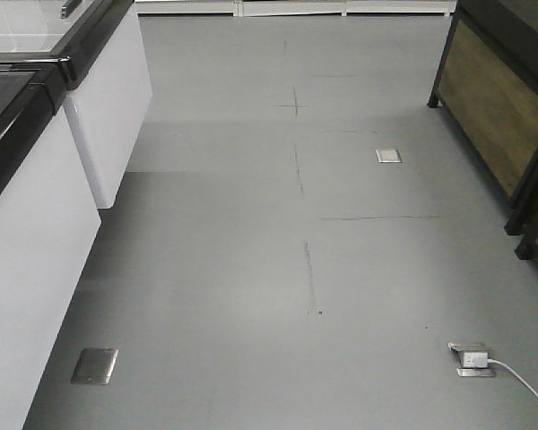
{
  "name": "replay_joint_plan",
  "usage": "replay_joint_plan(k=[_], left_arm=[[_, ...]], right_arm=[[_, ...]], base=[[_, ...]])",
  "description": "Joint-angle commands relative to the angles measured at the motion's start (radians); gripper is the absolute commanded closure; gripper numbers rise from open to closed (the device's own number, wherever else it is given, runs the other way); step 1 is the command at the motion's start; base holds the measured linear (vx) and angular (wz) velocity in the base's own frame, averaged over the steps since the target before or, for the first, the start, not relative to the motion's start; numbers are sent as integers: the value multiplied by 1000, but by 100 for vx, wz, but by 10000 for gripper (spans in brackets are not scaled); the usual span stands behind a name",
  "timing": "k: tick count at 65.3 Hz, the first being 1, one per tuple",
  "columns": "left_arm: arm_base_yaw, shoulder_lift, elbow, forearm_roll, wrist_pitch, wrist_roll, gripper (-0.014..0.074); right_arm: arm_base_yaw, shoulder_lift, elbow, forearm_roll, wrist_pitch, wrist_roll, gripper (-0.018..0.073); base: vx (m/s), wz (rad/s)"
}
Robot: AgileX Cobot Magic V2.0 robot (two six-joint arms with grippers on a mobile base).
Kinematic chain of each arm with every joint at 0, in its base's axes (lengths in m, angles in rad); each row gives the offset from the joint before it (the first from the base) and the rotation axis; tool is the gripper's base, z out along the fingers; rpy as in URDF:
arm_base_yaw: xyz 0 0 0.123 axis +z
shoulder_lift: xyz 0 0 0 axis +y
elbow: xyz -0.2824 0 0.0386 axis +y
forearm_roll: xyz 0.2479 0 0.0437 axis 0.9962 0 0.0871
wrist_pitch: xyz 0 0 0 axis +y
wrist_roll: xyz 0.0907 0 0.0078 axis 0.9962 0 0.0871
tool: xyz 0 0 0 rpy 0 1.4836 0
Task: Left arm holds basket, right arm returns cookies
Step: 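Lift the light-blue basket by its handle with the left gripper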
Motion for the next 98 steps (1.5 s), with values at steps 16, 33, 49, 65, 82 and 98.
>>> replay_joint_plan(k=[16, 33, 49, 65, 82, 98], left_arm=[[16, 309, -364, 16, 234, -85, 181], [263, 486, -639, -156, 520, 108, 181], [662, 552, -776, -512, 570, 267, 181], [1037, 604, -791, -956, 516, 413, 181], [1133, 722, -791, -1252, 500, 558, 157], [1133, 822, -791, -1435, 473, 650, 39]], right_arm=[[-3, -12, 18, -4, -75, -7, 562], [-3, -12, 18, -4, -75, -7, 562], [-3, -12, 18, -4, -75, -7, 562], [-3, -12, 18, -4, -75, -7, 562], [-3, -12, 18, -4, -75, -7, 562], [-3, -12, 18, -4, -75, -7, 562]], base=[[0, 0], [0, 0], [0, 0], [0, 0], [0, 0], [0, 0]])
